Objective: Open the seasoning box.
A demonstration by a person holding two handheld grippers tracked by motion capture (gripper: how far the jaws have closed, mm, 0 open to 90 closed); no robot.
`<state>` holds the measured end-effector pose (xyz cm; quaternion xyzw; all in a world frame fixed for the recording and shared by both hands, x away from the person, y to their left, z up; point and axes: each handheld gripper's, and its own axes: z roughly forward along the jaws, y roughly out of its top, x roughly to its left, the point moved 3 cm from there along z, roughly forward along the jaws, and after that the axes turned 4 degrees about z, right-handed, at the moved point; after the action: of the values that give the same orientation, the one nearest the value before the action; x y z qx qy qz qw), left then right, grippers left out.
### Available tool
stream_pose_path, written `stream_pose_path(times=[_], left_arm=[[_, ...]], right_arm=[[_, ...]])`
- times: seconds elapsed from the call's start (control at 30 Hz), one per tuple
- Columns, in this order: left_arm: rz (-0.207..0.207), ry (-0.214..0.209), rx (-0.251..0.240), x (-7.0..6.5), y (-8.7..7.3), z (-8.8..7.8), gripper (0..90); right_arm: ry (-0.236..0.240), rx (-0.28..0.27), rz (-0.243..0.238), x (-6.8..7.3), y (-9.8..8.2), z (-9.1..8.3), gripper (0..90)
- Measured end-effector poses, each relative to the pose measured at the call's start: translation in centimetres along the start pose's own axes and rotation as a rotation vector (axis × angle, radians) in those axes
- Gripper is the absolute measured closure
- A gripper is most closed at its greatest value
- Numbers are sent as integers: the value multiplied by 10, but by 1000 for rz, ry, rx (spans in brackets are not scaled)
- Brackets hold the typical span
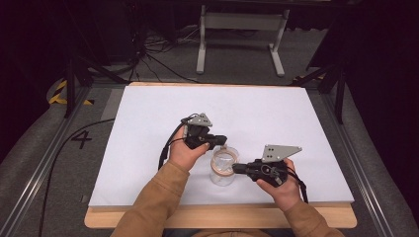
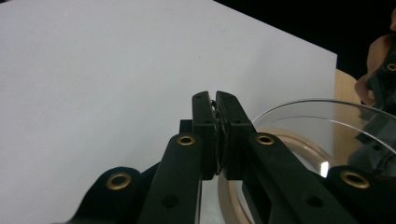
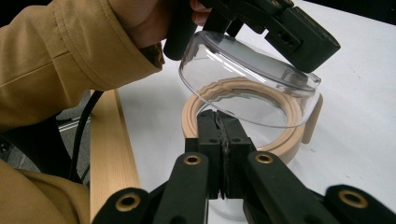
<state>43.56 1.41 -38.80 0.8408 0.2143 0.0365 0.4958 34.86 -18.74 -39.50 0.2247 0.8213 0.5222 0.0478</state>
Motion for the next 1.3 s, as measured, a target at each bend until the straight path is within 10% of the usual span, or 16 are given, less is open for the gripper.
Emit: stream_pose_path(times=[1.3], left_arm=[[-141, 184, -26, 12, -45, -90, 828]], right_arm=[[36, -49, -91, -23, 38, 0, 899]])
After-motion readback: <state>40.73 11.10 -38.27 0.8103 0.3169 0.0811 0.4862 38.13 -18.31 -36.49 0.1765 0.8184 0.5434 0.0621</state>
